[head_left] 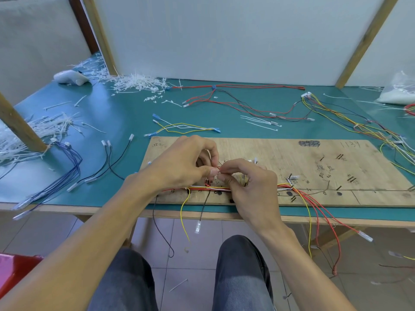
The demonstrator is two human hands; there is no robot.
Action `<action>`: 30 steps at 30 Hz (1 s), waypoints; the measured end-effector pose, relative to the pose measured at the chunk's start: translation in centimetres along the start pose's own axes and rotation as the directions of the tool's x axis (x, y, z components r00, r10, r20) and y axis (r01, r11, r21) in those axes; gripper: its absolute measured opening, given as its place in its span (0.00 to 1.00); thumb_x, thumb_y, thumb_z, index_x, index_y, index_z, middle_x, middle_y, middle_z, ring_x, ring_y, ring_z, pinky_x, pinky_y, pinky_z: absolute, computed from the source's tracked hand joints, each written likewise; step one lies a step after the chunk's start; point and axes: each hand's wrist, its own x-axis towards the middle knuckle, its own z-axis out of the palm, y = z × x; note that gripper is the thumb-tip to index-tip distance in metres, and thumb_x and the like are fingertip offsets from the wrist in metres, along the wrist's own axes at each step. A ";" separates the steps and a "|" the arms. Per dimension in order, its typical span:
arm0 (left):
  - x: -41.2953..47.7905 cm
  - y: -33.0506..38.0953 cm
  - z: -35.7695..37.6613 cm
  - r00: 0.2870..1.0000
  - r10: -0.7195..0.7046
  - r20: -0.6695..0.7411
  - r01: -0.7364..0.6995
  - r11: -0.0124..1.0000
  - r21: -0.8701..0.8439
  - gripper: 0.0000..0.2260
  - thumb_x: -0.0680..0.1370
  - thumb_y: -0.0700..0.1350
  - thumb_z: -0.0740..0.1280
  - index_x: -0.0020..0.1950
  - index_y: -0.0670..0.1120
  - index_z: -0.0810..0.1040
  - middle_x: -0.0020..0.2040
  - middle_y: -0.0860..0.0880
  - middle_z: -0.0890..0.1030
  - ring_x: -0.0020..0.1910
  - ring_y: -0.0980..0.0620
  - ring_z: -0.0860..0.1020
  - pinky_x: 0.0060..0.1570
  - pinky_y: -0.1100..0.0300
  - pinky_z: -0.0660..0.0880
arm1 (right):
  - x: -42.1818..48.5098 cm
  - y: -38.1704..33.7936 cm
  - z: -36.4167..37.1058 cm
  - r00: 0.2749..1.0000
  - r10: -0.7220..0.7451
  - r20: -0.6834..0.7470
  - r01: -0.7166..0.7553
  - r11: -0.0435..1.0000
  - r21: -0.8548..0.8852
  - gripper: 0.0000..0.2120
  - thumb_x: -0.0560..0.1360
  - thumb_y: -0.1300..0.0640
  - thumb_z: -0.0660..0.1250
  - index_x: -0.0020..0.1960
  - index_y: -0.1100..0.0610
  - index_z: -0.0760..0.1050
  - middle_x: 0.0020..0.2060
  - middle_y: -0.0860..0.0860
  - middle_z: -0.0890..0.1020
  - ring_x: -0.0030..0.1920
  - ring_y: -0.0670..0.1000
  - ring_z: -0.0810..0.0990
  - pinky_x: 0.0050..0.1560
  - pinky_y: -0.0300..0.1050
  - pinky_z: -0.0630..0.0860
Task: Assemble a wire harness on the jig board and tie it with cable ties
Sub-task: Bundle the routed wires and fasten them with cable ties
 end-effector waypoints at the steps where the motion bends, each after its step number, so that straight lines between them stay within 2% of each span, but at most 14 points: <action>1: -0.1 -0.1 0.0 1.000 -0.002 -0.001 0.002 1.000 -0.001 0.08 0.76 0.42 0.77 0.44 0.51 0.80 0.34 0.56 0.85 0.36 0.56 0.84 0.42 0.63 0.78 | 0.0 0.0 0.0 1.000 0.004 0.002 -0.004 1.000 0.003 0.09 0.74 0.62 0.79 0.49 0.49 0.84 0.43 0.38 0.86 0.48 0.41 0.85 0.57 0.59 0.78; 6: -0.4 -0.3 0.0 1.000 0.004 0.007 -0.004 1.000 -0.007 0.08 0.76 0.41 0.77 0.44 0.51 0.79 0.34 0.57 0.85 0.36 0.59 0.83 0.42 0.65 0.77 | 0.0 -0.1 0.0 1.000 0.017 0.010 -0.017 1.000 -0.002 0.08 0.74 0.61 0.79 0.50 0.50 0.85 0.43 0.39 0.86 0.48 0.42 0.85 0.57 0.60 0.79; 10: 0.0 0.0 0.0 1.000 0.011 0.010 -0.011 1.000 0.028 0.08 0.76 0.41 0.77 0.45 0.51 0.79 0.34 0.57 0.85 0.36 0.56 0.84 0.43 0.60 0.78 | 0.1 -0.1 0.0 1.000 0.010 0.026 -0.010 1.000 -0.011 0.08 0.75 0.61 0.78 0.50 0.50 0.85 0.43 0.38 0.86 0.48 0.41 0.84 0.57 0.60 0.79; 16: 0.0 0.0 0.1 0.999 0.033 0.034 -0.034 0.999 0.009 0.08 0.76 0.40 0.76 0.45 0.51 0.79 0.35 0.57 0.86 0.37 0.57 0.84 0.45 0.60 0.78 | 0.1 -0.2 -0.1 0.999 0.032 0.027 -0.032 0.999 0.009 0.07 0.75 0.60 0.78 0.50 0.50 0.85 0.43 0.38 0.86 0.48 0.41 0.85 0.57 0.59 0.79; 22: -0.2 -0.4 0.1 1.000 0.031 0.005 -0.031 0.999 -0.022 0.08 0.77 0.40 0.76 0.45 0.51 0.79 0.35 0.57 0.86 0.37 0.58 0.83 0.44 0.62 0.77 | 0.1 -0.2 -0.2 0.999 0.036 0.025 -0.037 0.999 0.018 0.08 0.74 0.62 0.79 0.50 0.51 0.85 0.43 0.38 0.86 0.48 0.42 0.85 0.57 0.57 0.80; 27: -0.1 -0.4 0.3 1.000 0.029 -0.002 -0.029 1.000 -0.003 0.08 0.76 0.41 0.76 0.45 0.51 0.79 0.34 0.58 0.85 0.35 0.60 0.81 0.41 0.68 0.73 | 0.2 -0.2 -0.1 0.998 0.051 0.026 -0.052 0.998 0.032 0.11 0.74 0.63 0.79 0.49 0.49 0.85 0.43 0.39 0.86 0.48 0.42 0.85 0.56 0.55 0.80; 30: 0.0 -0.3 0.3 0.999 0.036 -0.003 -0.036 0.999 -0.022 0.08 0.76 0.41 0.77 0.45 0.51 0.79 0.35 0.57 0.85 0.36 0.57 0.82 0.43 0.64 0.75 | 0.2 -0.1 -0.1 0.998 0.051 0.029 -0.052 0.998 0.023 0.11 0.74 0.64 0.78 0.50 0.49 0.85 0.43 0.39 0.86 0.48 0.42 0.85 0.56 0.53 0.81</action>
